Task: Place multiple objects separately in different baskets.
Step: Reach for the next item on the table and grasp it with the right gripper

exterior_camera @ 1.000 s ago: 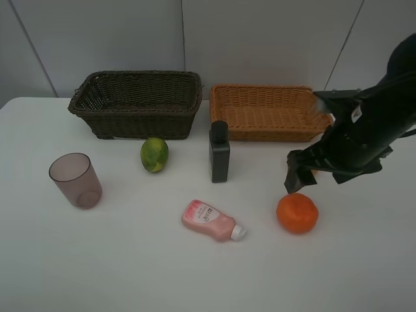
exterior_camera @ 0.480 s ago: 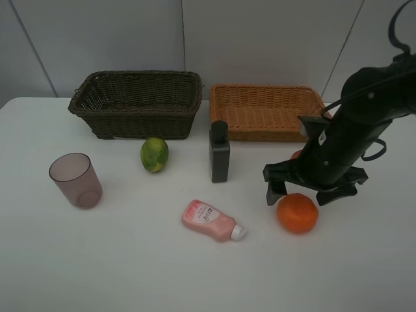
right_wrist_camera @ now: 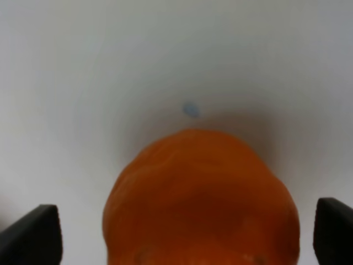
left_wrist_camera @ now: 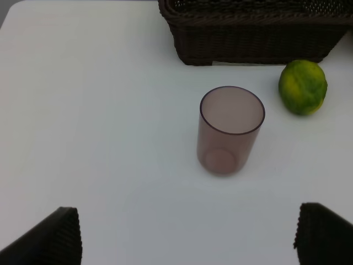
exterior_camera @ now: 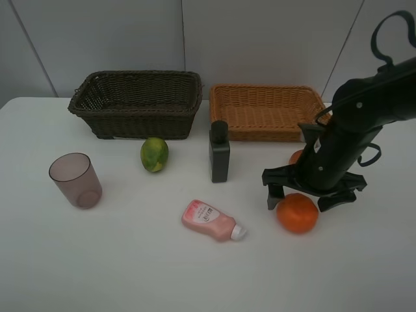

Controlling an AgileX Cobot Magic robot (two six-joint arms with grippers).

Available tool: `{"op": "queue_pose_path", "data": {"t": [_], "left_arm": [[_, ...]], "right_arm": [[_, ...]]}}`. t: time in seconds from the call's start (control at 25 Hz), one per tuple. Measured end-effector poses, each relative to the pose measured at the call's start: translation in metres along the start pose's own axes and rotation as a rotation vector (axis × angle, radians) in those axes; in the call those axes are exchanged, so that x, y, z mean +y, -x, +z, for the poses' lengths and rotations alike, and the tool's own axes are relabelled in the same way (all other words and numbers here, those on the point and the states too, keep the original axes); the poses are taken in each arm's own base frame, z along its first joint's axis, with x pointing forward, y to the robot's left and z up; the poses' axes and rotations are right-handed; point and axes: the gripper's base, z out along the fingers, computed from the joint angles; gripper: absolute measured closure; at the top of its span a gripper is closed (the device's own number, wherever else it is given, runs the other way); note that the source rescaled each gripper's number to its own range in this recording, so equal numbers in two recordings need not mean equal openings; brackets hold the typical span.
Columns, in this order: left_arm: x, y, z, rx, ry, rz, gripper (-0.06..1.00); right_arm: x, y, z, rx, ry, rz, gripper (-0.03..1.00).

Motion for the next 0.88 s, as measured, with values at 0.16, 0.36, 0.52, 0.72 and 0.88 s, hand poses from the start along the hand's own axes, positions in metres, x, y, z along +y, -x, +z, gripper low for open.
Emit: {"op": "queue_pose_path", "data": {"t": [0.16, 0.36, 0.52, 0.72, 0.88], "left_arm": [[0.000, 0.000, 0.000, 0.000, 0.000, 0.000, -0.06], [0.000, 0.000, 0.000, 0.000, 0.000, 0.000, -0.06], [0.000, 0.000, 0.000, 0.000, 0.000, 0.000, -0.06], [0.000, 0.000, 0.000, 0.000, 0.000, 0.000, -0.06], [0.000, 0.000, 0.000, 0.000, 0.000, 0.000, -0.06]], "right_arm": [[0.000, 0.000, 0.010, 0.023, -0.011, 0.002, -0.03], [0.001, 0.002, 0.020, 0.031, -0.015, 0.002, -0.03], [0.001, 0.002, 0.021, 0.029, -0.020, -0.006, -0.03], [0.001, 0.002, 0.021, 0.029, -0.020, -0.007, 0.19], [0.001, 0.002, 0.021, 0.029, -0.020, -0.006, 0.34]]}}
